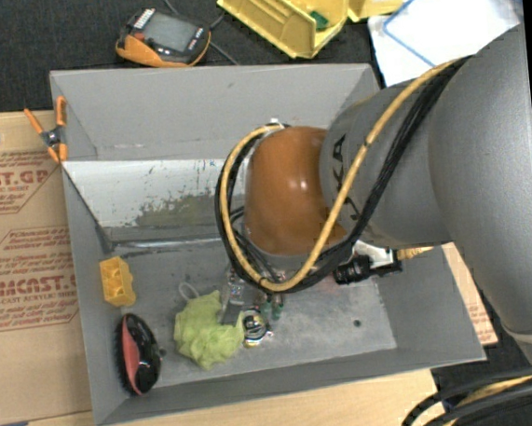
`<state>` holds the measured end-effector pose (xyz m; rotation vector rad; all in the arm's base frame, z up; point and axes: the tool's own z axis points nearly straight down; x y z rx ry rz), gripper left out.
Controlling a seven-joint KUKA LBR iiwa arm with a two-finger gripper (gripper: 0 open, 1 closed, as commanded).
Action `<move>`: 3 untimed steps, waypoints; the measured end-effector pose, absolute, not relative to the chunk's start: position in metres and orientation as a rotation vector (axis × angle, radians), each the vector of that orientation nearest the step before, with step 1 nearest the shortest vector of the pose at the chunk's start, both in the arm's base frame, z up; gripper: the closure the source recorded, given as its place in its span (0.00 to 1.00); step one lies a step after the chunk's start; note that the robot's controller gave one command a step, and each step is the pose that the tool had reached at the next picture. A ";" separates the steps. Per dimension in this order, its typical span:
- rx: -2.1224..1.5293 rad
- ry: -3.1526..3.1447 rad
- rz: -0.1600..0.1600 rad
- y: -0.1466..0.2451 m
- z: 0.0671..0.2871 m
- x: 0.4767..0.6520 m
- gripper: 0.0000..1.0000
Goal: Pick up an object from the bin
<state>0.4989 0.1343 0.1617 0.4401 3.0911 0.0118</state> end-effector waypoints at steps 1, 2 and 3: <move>0.441 3.091 0.012 0.134 0.162 0.499 1.00; 0.679 3.044 0.017 0.121 0.110 0.494 1.00; -0.057 3.110 0.011 0.143 0.111 0.501 1.00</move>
Offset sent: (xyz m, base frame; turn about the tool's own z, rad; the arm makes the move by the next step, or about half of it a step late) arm -0.0065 -0.0138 -0.0537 0.1598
